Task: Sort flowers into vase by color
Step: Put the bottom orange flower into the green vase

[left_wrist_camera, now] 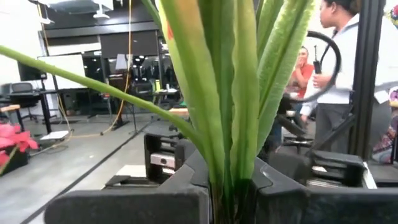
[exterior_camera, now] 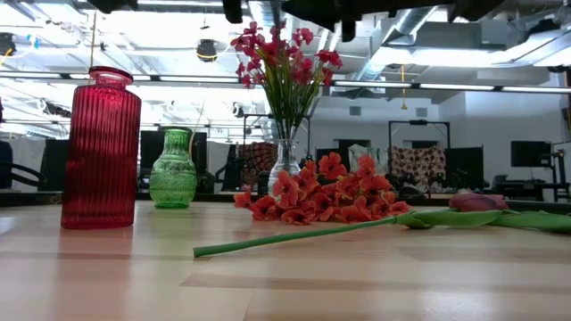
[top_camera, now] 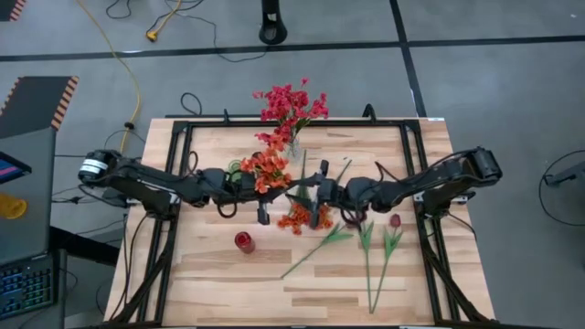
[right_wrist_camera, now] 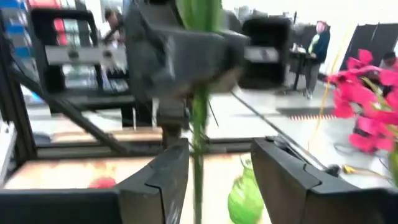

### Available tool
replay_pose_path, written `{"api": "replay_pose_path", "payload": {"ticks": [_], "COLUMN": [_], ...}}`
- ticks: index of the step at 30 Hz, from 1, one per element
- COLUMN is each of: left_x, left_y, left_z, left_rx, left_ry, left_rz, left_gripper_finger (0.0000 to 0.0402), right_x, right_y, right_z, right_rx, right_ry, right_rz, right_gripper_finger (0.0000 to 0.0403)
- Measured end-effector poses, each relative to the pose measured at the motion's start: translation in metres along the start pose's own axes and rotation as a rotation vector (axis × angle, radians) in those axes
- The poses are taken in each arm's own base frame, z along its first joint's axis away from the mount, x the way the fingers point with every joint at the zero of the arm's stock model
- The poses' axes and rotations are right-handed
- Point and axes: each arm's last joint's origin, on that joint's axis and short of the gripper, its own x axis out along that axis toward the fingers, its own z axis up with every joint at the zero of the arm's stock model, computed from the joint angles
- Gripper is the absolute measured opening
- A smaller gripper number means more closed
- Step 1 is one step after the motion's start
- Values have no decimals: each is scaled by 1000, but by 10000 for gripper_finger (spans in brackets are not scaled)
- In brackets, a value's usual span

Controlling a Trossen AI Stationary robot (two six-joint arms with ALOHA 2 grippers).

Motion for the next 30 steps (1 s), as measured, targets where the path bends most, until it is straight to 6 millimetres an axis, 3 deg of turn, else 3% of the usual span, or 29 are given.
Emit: {"api": "replay_pose_path", "payload": {"ticks": [14, 24, 30], "left_x": [-60, -121, -142], "left_y": [22, 42, 56], "left_z": [42, 22, 12], "left_rx": [116, 103, 112], "left_ry": [100, 78, 59], "left_rz": [162, 399, 533], "left_gripper_finger": [14, 14, 14], "right_x": [-27, -27, -26], "right_y": [-10, -10, -12], "right_z": [8, 3, 3], "right_rx": [-89, -105, -105], "right_ry": [228, 265, 266], "right_rz": [21, 23, 15], "right_gripper_finger": [203, 202, 202]}}
